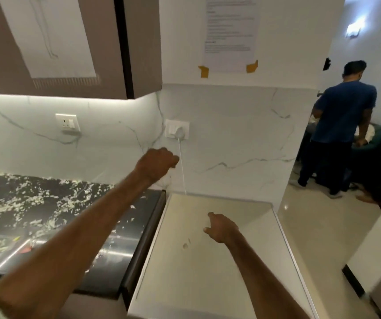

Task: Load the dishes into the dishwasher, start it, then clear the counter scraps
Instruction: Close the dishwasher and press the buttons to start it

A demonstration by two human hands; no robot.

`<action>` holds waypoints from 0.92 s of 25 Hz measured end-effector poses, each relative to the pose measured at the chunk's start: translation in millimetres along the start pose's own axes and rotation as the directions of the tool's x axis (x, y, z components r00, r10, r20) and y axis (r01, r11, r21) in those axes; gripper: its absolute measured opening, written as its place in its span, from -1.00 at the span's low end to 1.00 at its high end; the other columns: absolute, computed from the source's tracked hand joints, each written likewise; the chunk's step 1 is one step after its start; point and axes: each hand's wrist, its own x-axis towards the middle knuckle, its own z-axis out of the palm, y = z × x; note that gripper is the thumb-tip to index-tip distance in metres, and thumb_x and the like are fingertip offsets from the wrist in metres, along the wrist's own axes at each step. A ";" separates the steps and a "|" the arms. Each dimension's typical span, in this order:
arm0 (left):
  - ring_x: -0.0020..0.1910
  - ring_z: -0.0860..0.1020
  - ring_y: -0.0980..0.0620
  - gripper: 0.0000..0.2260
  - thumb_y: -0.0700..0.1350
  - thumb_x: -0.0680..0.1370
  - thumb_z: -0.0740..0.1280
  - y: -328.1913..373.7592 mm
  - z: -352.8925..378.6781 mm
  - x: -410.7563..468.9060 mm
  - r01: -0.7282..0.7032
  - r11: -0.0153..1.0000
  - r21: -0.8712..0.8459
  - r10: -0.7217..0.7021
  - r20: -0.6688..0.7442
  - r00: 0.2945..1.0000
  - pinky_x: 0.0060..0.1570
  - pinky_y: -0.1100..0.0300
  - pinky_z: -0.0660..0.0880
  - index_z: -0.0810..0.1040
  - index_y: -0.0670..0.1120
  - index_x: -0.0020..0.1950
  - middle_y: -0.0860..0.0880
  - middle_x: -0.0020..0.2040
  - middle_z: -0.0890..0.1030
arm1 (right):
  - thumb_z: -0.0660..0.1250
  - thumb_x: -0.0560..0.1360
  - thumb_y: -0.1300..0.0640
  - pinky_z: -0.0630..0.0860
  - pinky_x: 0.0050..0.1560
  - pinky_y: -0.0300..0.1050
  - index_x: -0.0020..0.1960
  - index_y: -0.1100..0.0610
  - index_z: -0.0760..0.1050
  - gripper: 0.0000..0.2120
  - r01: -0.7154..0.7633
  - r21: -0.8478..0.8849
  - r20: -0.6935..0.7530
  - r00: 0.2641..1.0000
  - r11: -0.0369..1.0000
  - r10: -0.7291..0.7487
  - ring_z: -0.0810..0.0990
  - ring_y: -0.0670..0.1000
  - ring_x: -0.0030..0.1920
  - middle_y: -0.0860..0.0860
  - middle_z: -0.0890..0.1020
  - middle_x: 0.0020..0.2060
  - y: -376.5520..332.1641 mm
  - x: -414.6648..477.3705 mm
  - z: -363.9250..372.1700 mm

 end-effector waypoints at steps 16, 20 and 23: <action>0.31 0.42 -0.10 -0.54 0.22 0.64 0.04 -182.1 -45.7 147.6 0.010 0.854 0.520 0.008 -0.032 0.999 0.45 -0.08 0.13 0.55 -0.04 0.25 -0.07 0.34 0.51 | 0.33 0.59 0.02 0.54 0.17 -0.03 0.61 0.11 -0.17 -0.17 0.266 -0.113 -0.426 0.857 0.957 -0.288 0.48 0.10 0.31 -0.03 -0.18 0.61 -105.8 237.4 -99.6; -0.04 0.57 -0.09 -0.44 0.21 0.66 -0.08 -191.3 -26.4 148.3 -0.012 0.864 0.504 0.107 -0.159 0.982 0.30 -0.04 0.27 0.61 -0.10 0.05 -0.07 -0.05 0.67 | 0.34 0.58 0.03 0.54 0.16 -0.05 0.62 0.08 -0.16 -0.17 0.253 -0.145 -0.423 0.858 0.956 -0.291 0.51 0.08 0.29 -0.02 -0.13 0.61 -123.3 280.6 -97.7; -0.19 0.57 -0.06 -0.40 0.18 0.67 -0.11 -192.6 -23.2 149.3 -0.035 0.854 0.519 0.141 -0.165 0.976 0.24 -0.01 0.29 0.63 -0.10 -0.08 -0.06 -0.21 0.66 | 0.34 0.58 0.08 0.55 0.12 -0.06 0.62 0.09 -0.16 -0.16 0.229 -0.156 -0.421 0.865 0.961 -0.274 0.51 0.09 0.26 0.00 -0.14 0.61 -135.4 306.9 -94.6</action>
